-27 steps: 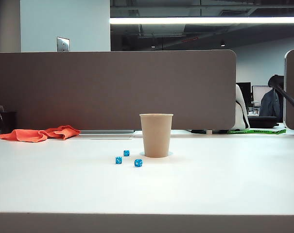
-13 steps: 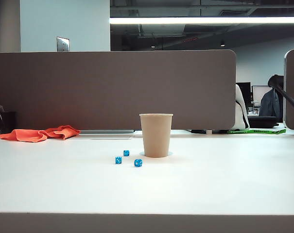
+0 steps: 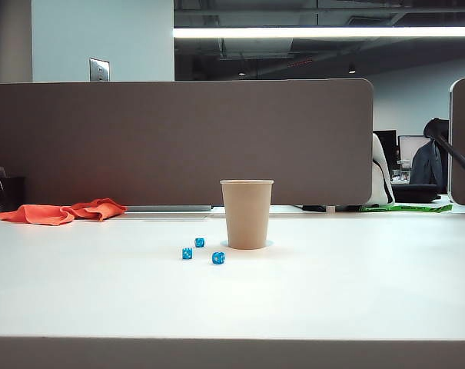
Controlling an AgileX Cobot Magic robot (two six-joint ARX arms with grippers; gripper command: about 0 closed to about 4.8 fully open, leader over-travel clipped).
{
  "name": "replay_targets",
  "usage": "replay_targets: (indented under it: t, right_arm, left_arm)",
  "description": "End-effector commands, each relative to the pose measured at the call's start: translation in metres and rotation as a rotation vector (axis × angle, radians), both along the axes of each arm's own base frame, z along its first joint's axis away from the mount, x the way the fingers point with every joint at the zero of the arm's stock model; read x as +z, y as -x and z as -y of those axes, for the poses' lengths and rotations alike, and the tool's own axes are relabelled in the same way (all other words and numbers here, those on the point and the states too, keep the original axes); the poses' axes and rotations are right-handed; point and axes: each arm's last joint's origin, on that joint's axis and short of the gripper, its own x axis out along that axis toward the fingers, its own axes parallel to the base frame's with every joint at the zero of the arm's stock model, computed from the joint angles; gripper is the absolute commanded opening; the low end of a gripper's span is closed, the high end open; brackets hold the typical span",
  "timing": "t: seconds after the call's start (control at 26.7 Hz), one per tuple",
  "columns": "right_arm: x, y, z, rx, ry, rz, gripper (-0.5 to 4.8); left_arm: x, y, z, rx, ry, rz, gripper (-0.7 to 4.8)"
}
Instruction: Pick up the dice with a different color and drop it into the paper cup.
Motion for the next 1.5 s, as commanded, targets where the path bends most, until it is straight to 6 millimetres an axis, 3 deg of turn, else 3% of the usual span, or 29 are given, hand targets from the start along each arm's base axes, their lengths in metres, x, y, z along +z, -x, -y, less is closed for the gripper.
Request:
replay_targets:
  t: [0.04,0.67,1.05,1.5]
  right_arm:
    - [-0.002,0.000,0.000,0.008,-0.015,-0.016,-0.05]
    - [-0.004,0.000,-0.001,0.031,-0.019,-0.036,-0.05]
    - [-0.006,-0.001,-0.002,0.050,-0.019,-0.059,-0.05]
    - [-0.015,-0.001,-0.001,0.047,-0.059,-0.149,-0.05]
  left_arm:
    - [0.001,-0.001,-0.002,0.083,-0.001,0.006,-0.06]
    - [0.000,-0.002,-0.009,0.219,0.002,-0.008,-0.06]
    - [0.003,-0.005,-0.031,0.299,0.099,0.003,-0.06]
    - [0.008,-0.005,-0.033,0.277,0.155,0.038,-0.06]
